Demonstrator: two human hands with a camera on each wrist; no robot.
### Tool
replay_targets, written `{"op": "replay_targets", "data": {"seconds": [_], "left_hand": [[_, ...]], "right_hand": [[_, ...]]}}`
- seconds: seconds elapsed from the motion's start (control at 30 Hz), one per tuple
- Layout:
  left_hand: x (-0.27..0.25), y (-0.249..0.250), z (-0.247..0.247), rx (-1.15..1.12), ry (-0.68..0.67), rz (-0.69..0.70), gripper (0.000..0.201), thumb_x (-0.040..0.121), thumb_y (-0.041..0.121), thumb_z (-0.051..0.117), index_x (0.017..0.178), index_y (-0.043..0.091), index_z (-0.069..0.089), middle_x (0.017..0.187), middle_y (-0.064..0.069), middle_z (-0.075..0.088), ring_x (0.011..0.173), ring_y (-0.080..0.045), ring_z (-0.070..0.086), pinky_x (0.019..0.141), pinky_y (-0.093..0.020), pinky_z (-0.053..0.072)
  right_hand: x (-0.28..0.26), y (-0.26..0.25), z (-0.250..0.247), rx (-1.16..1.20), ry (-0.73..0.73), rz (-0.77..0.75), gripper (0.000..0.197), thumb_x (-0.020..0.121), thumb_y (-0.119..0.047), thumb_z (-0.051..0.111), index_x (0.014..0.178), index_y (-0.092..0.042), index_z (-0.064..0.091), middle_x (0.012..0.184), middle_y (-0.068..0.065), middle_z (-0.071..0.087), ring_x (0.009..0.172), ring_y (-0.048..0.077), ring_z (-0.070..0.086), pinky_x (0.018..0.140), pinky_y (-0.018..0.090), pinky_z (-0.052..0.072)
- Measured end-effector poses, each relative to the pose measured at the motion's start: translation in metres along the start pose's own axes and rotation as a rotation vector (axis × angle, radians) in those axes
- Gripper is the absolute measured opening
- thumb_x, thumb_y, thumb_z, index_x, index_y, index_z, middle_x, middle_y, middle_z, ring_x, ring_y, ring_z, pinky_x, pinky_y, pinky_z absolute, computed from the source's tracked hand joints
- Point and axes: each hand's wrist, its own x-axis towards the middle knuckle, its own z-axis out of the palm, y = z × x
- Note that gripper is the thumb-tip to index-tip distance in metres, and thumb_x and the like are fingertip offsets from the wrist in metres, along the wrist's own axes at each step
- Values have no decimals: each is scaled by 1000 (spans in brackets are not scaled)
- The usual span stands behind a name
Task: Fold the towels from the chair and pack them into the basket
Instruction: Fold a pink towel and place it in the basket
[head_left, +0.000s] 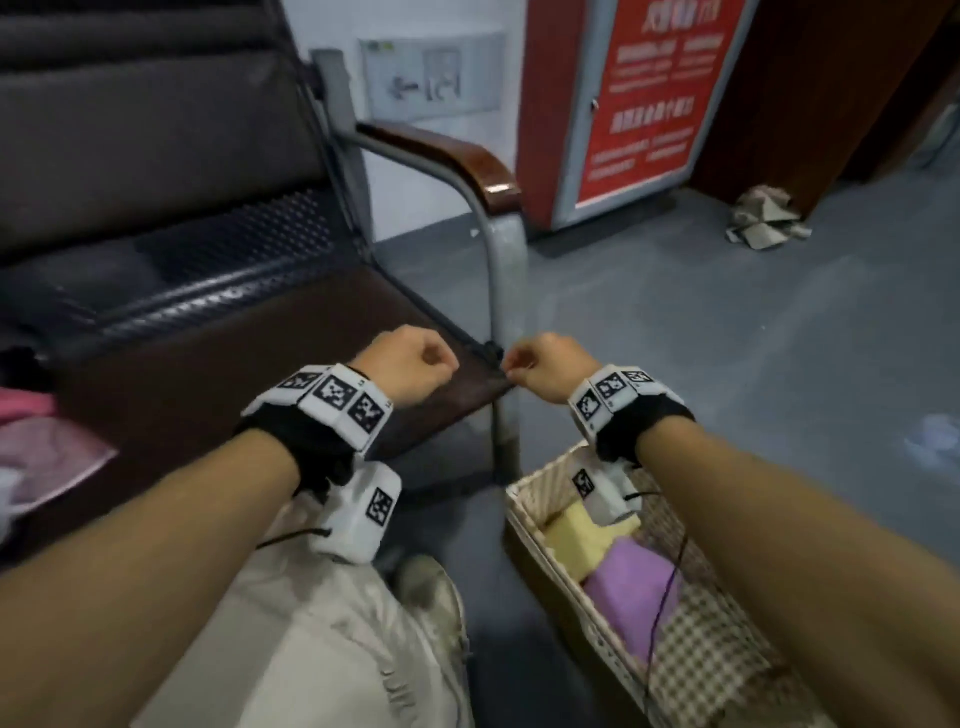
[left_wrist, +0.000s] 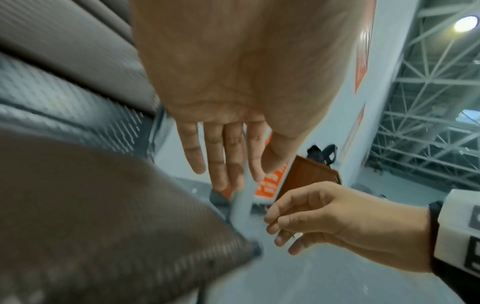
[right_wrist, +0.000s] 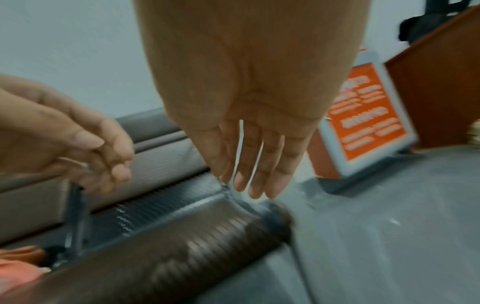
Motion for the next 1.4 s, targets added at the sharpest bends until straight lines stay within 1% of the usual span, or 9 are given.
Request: {"op": "replay_targets", "data": {"seconds": [0.3, 0.4, 0.57, 0.73, 0.83, 0.97, 1.1, 1.23, 1.4], "left_hand": [[-88, -131, -178, -94, 415, -176, 10, 86, 21, 61, 87, 30, 66, 90, 6, 68, 87, -12, 64, 78, -30, 51], [-130, -193, -190, 53, 407, -243, 17, 85, 12, 59, 98, 20, 67, 95, 0, 70, 90, -16, 64, 82, -26, 47], [-192, -285, -195, 197, 324, -411, 26, 83, 13, 62, 109, 14, 65, 108, -7, 64, 101, -23, 59, 86, -26, 42], [-239, -351, -198, 268, 295, -570, 45, 81, 20, 66, 123, 15, 54, 119, -11, 48, 116, -28, 45, 99, -29, 34], [-255, -376, -207, 357, 344, -703, 58, 74, 33, 70, 127, 22, 49, 124, -9, 45, 120, -29, 39, 102, -37, 34], [-264, -389, -214, 374, 358, -721, 31, 81, 31, 65, 110, 23, 63, 116, -8, 61, 109, -28, 54, 92, -35, 43], [-266, -388, -213, 304, 460, -647, 14, 86, 19, 57, 98, 19, 65, 112, -8, 65, 104, -27, 59, 89, -35, 45], [-261, -371, -212, 234, 528, -426, 8, 87, 14, 59, 94, 11, 62, 108, -8, 64, 101, -23, 56, 82, -23, 35], [-252, -331, -205, 33, 562, -218, 4, 84, 9, 65, 88, 6, 64, 89, -1, 62, 85, -14, 55, 76, -19, 41]], "right_hand": [[68, -260, -6, -188, -63, -508, 19, 89, -20, 59, 104, -21, 70, 105, -1, 69, 102, 17, 61, 82, 20, 41], [79, -327, 30, -338, -185, -620, 20, 90, -21, 58, 108, -20, 68, 111, 2, 68, 105, 20, 61, 91, 30, 48], [86, -401, 112, -345, -307, -792, 23, 86, -17, 60, 107, -16, 70, 109, 3, 70, 103, 19, 62, 82, 21, 41], [85, -436, 196, -270, -425, -851, 26, 86, -22, 64, 110, -14, 67, 108, 6, 69, 100, 21, 63, 84, 23, 43], [84, -450, 233, -162, -465, -832, 45, 84, -24, 68, 125, -12, 54, 109, 7, 66, 100, 22, 60, 82, 25, 42], [85, -468, 262, -90, -422, -847, 63, 86, -25, 66, 140, -12, 38, 123, 10, 59, 113, 23, 56, 93, 24, 39], [86, -480, 274, -107, -304, -863, 27, 86, -25, 65, 110, -13, 65, 108, 11, 61, 104, 25, 57, 91, 28, 42], [83, -481, 259, -66, -246, -912, 7, 82, -17, 65, 85, -11, 68, 102, 6, 54, 103, 19, 50, 96, 28, 38], [67, -451, 209, -96, -408, -894, 8, 81, -23, 61, 76, -16, 60, 75, 2, 63, 69, 16, 56, 66, 30, 46]]}}
